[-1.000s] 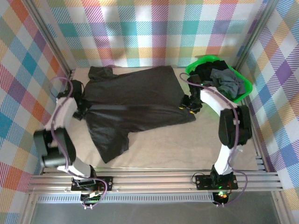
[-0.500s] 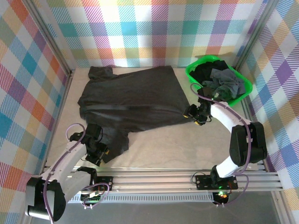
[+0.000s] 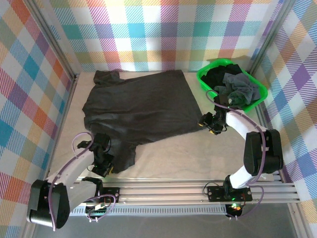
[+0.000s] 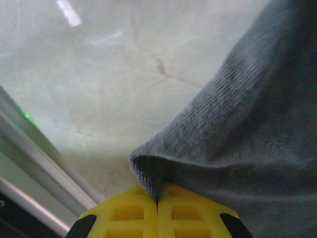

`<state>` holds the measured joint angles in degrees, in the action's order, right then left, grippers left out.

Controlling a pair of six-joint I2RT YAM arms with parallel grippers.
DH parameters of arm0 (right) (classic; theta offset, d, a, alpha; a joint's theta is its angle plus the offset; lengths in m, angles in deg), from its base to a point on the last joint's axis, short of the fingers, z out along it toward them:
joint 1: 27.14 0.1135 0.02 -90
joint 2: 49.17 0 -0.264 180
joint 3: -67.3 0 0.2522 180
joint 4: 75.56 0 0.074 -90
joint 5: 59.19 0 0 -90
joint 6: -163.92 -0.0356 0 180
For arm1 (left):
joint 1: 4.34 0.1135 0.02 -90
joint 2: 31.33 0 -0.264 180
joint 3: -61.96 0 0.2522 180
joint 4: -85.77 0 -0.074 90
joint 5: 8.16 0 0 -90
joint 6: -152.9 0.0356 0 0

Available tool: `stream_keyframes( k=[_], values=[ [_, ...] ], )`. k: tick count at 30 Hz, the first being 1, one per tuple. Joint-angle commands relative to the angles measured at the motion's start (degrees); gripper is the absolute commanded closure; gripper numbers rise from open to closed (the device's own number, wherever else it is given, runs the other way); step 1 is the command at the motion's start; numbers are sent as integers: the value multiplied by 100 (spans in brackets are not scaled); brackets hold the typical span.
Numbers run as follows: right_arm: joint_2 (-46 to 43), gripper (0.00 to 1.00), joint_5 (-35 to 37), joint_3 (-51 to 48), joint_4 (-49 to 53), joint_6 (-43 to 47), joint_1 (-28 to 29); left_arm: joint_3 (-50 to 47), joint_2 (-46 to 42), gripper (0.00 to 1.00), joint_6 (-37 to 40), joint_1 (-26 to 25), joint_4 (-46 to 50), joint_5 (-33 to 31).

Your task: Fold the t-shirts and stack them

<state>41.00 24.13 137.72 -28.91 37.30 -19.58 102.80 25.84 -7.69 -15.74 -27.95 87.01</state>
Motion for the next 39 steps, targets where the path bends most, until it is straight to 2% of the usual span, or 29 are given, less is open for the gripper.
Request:
stream_keyframes(
  k=[1,8,20,26,33,39],
  values=[
    [324,43,109,30,-111,138,-129,138,-422,100,-186,-73,254,-174],
    [891,60,-13,229,-346,143,-142,245,-594,100,-264,-73,312,67],
    [1266,69,-143,607,-248,33,-140,636,-628,100,-157,-73,637,431],
    [1471,76,-99,665,-274,25,-142,716,-677,100,-125,-73,739,637],
    [1135,98,99,544,-148,-13,-141,808,-831,100,-118,-73,964,695],
    [427,100,84,-54,95,-208,-109,870,-1211,100,-216,-73,1470,737]
  ],
)
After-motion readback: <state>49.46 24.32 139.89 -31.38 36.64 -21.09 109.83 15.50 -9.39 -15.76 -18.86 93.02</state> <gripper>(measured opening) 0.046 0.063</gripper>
